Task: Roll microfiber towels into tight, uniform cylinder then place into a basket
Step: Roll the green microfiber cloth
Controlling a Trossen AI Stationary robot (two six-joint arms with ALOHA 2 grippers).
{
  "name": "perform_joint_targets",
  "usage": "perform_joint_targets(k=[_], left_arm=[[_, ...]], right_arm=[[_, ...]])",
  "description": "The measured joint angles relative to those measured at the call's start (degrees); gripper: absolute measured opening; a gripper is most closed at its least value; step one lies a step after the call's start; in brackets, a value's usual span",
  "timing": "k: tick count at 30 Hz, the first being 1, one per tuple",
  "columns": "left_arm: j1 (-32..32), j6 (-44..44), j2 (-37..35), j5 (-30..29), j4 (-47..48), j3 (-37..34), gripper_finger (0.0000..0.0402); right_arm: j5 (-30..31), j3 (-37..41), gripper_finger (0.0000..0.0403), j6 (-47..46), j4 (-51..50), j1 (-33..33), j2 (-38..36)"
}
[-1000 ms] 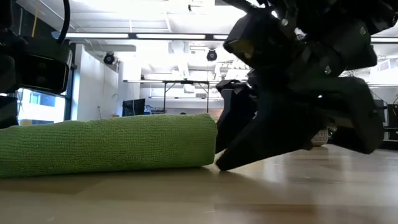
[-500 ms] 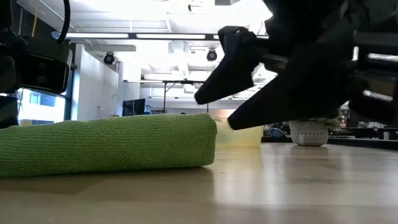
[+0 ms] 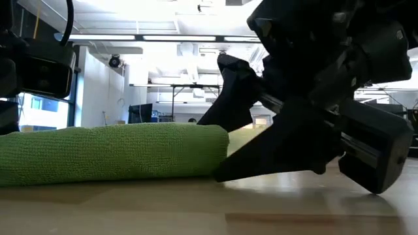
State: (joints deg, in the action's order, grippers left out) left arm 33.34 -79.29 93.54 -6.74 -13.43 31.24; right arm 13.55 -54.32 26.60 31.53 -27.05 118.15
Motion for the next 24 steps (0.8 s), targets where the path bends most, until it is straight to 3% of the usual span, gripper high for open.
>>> perform_joint_targets(k=[4, 12, 17, 24], left_arm=[[0.0, 0.0, 0.02, -0.04, -0.06, -0.02, 0.0021], [0.0, -0.08, 0.07, 0.07, -0.77, -0.04, 0.0021], [-0.07, -5.29, 0.09, 2.0, -1.59, -0.09, 0.0021], [-0.1, -8.61, -1.0, 7.14, -6.44, -0.09, 0.0021]], right_arm=[[0.07, -0.05, 0.0174, -5.3, -0.48, 0.06, 0.44], [0.25, -0.05, 0.0015, -21.27, -2.57, 0.42, 0.45], [-3.85, -0.05, 0.002, -32.86, -3.01, 1.46, 0.3], [-21.69, 0.07, 0.0007, -54.5, -1.43, 7.22, -0.33]])
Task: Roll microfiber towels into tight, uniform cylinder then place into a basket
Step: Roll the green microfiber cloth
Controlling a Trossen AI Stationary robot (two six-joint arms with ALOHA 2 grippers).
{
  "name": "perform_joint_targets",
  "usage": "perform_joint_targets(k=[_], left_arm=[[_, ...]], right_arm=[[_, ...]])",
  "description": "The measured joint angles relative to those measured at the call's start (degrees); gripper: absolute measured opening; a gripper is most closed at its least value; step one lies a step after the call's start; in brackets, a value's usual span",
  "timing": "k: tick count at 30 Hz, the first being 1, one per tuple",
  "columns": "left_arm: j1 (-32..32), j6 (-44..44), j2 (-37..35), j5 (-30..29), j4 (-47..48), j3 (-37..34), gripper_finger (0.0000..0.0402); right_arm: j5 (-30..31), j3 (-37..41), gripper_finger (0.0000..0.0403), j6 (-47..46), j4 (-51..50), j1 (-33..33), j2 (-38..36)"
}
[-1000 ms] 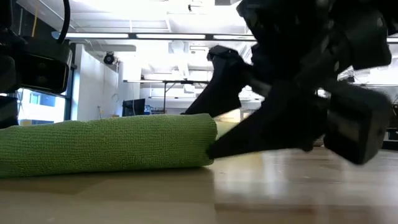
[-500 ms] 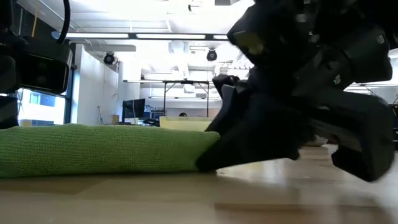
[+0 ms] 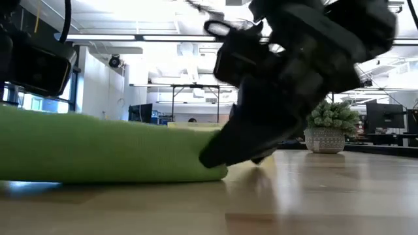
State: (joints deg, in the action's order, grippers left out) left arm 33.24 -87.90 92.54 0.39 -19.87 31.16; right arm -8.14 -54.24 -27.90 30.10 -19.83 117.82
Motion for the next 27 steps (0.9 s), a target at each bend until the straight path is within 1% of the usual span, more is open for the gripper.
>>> perform_joint_targets(k=[2, 3, 7, 10, 12, 16, 21, 25, 27], left_arm=[[-0.33, -0.39, -0.91, 0.53, 1.2, 0.0, 0.0021], [-0.5, -0.57, -1.42, 0.55, 2.17, 0.0, 0.0021], [-0.8, -1.62, -3.27, -3.11, 10.66, 0.02, 0.0021], [-0.99, -2.44, -3.59, -5.89, 16.42, 0.28, 0.0027], [-0.93, -1.61, -3.62, -6.78, 17.16, 0.28, 0.0038], [-0.96, 2.99, -3.52, -7.38, 15.41, 0.13, 0.007], [-1.29, 12.44, -4.73, -7.53, 14.79, 0.04, 0.0106], [-2.0, 20.45, -8.5, -6.85, 17.0, -0.02, 0.0114], [-2.24, 23.43, -11.02, -6.63, 20.52, 0.0, 0.0115]], right_arm=[[-5.4, -0.07, 0.0006, -7.0, 1.73, 1.94, -0.1], [-6.8, -0.14, 0.0004, -9.84, 1.9, 2.64, -0.17], [-7.11, -0.24, 0.0003, -17.7, 1.51, 4.23, -0.28], [-6.92, -0.28, 0.0003, -19.01, 0.25, 4.6, -0.33], [-6.42, -0.28, 0.0003, -19.24, -0.6, 4.6, -0.33], [-4.7, -0.28, 0.0003, -19.45, -3.31, 4.14, -0.3], [-1.31, -0.35, 0.0003, -19.47, -7.47, 4.01, -0.46], [-0.92, -0.35, 0.0002, -19.69, -8.21, 4.01, -0.5], [-0.92, -0.35, 0.0002, -19.69, -8.31, 4.01, -0.5]])
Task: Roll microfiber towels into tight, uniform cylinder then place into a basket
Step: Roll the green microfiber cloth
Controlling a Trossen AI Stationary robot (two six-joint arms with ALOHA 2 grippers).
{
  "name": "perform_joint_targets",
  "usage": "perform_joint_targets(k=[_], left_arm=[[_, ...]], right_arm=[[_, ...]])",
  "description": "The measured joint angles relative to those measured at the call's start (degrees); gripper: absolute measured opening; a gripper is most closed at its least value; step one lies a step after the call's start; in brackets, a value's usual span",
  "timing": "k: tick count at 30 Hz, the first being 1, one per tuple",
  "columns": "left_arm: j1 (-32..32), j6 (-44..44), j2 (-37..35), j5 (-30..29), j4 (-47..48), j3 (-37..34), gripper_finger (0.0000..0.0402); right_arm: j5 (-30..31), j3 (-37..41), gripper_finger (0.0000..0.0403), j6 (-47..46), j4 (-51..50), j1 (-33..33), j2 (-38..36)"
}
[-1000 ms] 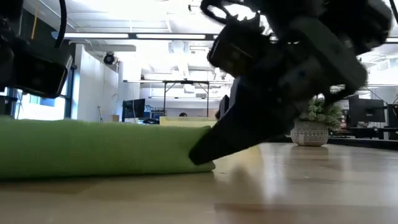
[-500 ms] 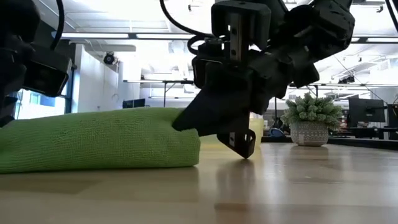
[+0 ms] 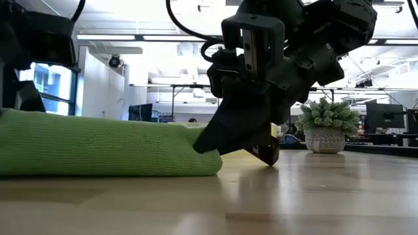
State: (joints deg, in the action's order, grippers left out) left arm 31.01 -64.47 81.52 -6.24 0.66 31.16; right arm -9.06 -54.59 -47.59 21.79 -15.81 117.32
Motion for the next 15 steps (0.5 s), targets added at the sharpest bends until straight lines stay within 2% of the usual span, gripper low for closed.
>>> perform_joint_targets(k=[5, 7, 11, 15], left_arm=[[0.0, 0.61, -7.35, -0.17, 13.87, 0.0, 0.0115], [0.05, 0.56, -10.53, -1.21, 15.31, -0.05, 0.0115], [2.04, 5.78, -15.44, -8.52, 7.95, 0.0, 0.0115], [5.34, 17.41, -14.18, -15.59, -3.71, 0.1, 0.0115]], right_arm=[[0.0, 0.0, 0.0002, -0.13, -0.33, 0.02, -0.04], [0.02, 0.0, 0.0002, -0.17, -0.31, 0.02, -0.04], [0.02, 0.0, 0.0002, -0.19, -0.31, 0.02, -0.04], [0.04, 0.0, 0.0002, -0.04, -0.27, 0.02, -0.04]])
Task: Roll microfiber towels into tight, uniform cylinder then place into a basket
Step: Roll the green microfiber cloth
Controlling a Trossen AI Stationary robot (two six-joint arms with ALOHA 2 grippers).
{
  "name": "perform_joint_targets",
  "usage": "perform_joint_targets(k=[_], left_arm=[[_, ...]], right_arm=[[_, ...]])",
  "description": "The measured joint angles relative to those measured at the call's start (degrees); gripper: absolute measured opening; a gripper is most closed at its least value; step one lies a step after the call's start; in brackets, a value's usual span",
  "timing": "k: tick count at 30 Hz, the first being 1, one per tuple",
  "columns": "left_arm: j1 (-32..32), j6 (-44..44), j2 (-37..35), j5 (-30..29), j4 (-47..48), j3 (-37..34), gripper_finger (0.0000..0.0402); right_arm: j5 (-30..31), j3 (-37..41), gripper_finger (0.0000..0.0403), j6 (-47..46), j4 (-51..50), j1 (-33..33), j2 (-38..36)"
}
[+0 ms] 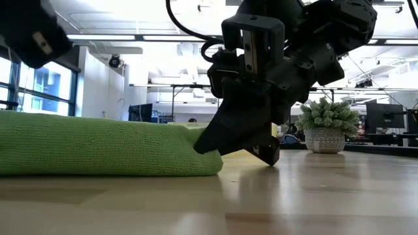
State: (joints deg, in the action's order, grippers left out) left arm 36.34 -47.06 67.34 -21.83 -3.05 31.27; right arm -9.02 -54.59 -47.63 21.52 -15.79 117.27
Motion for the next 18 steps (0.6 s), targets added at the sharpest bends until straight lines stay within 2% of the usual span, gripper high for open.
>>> perform_joint_targets(k=[6, 12, 18], left_arm=[[3.05, 11.24, 11.01, -1.89, -11.18, 0.0, 0.0111], [5.72, 16.69, 21.49, -8.0, -12.13, -0.04, 0.0076], [6.09, 19.29, 24.25, -14.64, -11.21, -0.02, 0.0053]], right_arm=[[0.13, 0.0, 0.0002, -0.05, 0.29, 0.0, 0.0], [0.12, 0.02, 0.0002, 0.78, 0.23, -0.02, 0.0], [0.28, 0.02, 0.0002, 1.16, 0.2, -0.02, 0.0]])
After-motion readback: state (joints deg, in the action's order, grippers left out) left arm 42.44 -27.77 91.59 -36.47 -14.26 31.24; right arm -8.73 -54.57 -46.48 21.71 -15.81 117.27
